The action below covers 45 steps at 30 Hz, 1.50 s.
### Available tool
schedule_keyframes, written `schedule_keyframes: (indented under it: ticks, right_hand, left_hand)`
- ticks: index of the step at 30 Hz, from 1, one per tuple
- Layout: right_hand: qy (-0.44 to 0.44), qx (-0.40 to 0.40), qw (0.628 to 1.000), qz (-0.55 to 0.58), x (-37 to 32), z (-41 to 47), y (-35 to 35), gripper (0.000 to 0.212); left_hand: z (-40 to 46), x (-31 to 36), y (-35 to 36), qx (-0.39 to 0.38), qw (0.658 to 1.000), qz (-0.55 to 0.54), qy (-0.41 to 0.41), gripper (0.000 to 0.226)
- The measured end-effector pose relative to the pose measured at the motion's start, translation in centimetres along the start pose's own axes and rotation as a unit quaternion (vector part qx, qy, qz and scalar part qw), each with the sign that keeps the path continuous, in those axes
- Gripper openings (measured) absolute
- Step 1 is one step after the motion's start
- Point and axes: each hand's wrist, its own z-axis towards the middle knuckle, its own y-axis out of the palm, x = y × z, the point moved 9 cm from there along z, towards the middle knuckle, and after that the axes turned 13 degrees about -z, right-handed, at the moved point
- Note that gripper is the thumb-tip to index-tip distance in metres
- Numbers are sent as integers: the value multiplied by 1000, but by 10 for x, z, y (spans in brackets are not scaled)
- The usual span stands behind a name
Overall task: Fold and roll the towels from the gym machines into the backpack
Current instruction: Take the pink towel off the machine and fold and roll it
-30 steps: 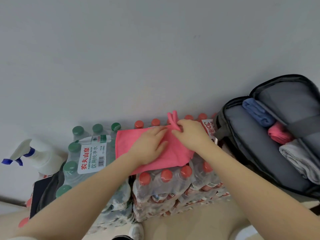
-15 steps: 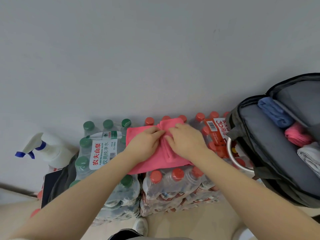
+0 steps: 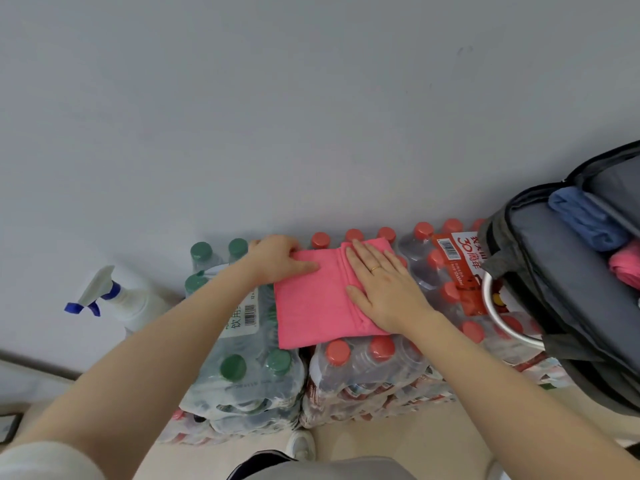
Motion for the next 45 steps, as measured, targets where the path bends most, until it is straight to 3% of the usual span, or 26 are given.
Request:
schedule_keyframes:
  ticks: [4,6,10,14,17,19,21,22,24,25,26,28,30,33,36,38,41,45]
  right_hand:
    - [6,12,1000,-5,2,0,-2,82]
    - [13,12,1000,-7,2,1,-3,82]
    - [44,13,998,-30,5,-1,-6,78]
    - [84,86,987,-106,4,-9,-12,61]
    - [88,111,985,-94,-1,-14,-16,58]
    - [60,95,993,-23,1,-13,-17,59]
    - [53,79,984,149,15,-17,-20,54]
    - [68,60,953,290,26,-20,-20,45]
    - [126,11,826,549,47,-28,-11,35]
    - [154,3,772,617,56,-33,-8,33]
    - [172,2,751,638,64,-38,-6,30]
    - [184,11,766,616,73,-43,-7,24]
    - [175,19,817,550,75,-44,-7,24]
    - [135,10,886,444,64,-42,-2,53]
    - [119,27,905,408,56,-42,1,71]
    - [108,29,915,387,54,-46,2,78]
    - [36,15,933,359,47,-51,8,78]
    - [-4,-21,945,325,51,-55,13,69]
  left_hand:
    - [-20,-6,1,-58,966,-243,-59,38]
    - [-33,-13,16,-89,962,-247,-76,35]
    - [-40,-13,12,-30,965,-250,-80,27]
    - [-48,8,16,-13,905,-416,-90,14]
    - [-47,33,23,-28,866,-495,-73,9]
    - [-43,54,29,-43,851,-520,-55,8]
    - [-40,75,37,-50,857,-512,-42,8]
    - [-38,84,41,-48,865,-499,-37,8]
    - [-33,94,54,-43,883,-466,-35,8]
    - [-31,97,60,-41,892,-449,-39,9]
    - [-28,99,66,-37,902,-429,-41,11]
    - [-26,102,74,-33,919,-391,-36,15]
    - [-28,108,75,-37,935,-352,-9,14]
    - [-33,118,72,-50,967,-238,75,35]
    - [-36,121,69,-13,987,-44,154,43]
    - [-34,116,77,-19,980,88,175,59]
    - [-30,107,90,-86,968,138,193,110]
    - [-24,101,97,-96,961,182,187,122]
